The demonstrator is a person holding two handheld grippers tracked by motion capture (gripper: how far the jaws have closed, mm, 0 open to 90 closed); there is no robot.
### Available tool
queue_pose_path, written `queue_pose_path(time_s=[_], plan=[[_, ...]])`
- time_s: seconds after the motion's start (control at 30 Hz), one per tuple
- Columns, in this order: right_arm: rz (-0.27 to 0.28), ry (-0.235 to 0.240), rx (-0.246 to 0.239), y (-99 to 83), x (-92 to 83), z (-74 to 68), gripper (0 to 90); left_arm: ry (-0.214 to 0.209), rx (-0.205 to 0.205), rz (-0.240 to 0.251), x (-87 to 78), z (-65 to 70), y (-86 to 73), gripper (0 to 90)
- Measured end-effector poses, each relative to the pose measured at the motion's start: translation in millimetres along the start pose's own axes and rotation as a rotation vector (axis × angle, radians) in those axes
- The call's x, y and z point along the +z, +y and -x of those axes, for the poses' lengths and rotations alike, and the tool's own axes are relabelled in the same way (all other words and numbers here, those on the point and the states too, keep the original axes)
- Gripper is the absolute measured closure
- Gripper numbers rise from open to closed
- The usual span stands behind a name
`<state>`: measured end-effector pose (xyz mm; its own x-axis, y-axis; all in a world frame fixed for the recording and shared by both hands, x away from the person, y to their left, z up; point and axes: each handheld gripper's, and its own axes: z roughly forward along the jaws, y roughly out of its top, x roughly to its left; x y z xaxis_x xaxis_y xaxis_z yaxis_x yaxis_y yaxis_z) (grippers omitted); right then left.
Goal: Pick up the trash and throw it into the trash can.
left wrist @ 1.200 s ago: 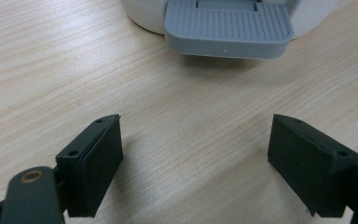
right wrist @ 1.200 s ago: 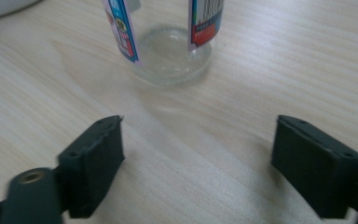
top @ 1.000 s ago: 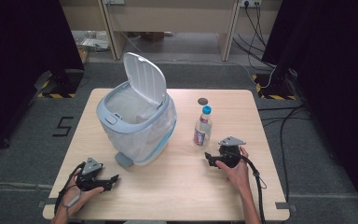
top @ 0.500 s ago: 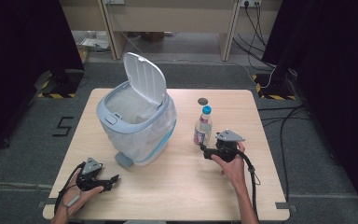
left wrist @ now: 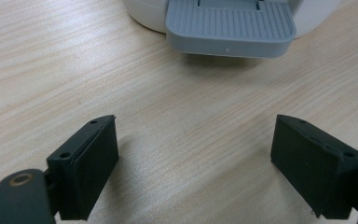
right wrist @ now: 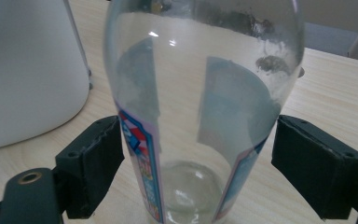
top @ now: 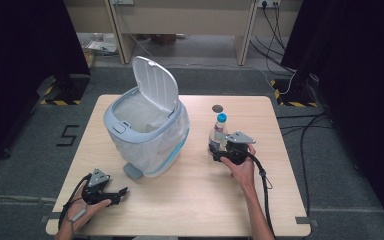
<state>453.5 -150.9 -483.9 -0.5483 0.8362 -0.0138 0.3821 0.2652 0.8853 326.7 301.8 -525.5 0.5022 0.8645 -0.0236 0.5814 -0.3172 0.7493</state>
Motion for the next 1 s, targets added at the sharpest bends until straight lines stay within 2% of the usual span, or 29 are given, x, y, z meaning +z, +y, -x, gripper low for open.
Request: queue_pose_path(time_s=[0.17, 0.33, 0.83, 1.0], plan=[[-0.001, 0.008, 0.013, -0.5, 7.5, 0.2, 21.4, 0.001, -0.001, 0.001, 0.1, 0.1, 0.1, 13.6], [-0.004, 0.01, -0.001, -1.1, 11.9, -2.1, 26.0, 0.001, -0.001, 0.0, 0.1, 0.1, 0.1, 13.6], [0.023, -0.012, 0.003, -4.9, 16.0, -3.3, 27.1, 0.001, -0.001, 0.0, 0.1, 0.1, 0.0, 13.6], [0.016, -0.009, 0.035, -8.0, 14.9, -3.4, 25.3, 0.0, 0.0, 0.0, 0.1, 0.1, 0.0, 13.6]])
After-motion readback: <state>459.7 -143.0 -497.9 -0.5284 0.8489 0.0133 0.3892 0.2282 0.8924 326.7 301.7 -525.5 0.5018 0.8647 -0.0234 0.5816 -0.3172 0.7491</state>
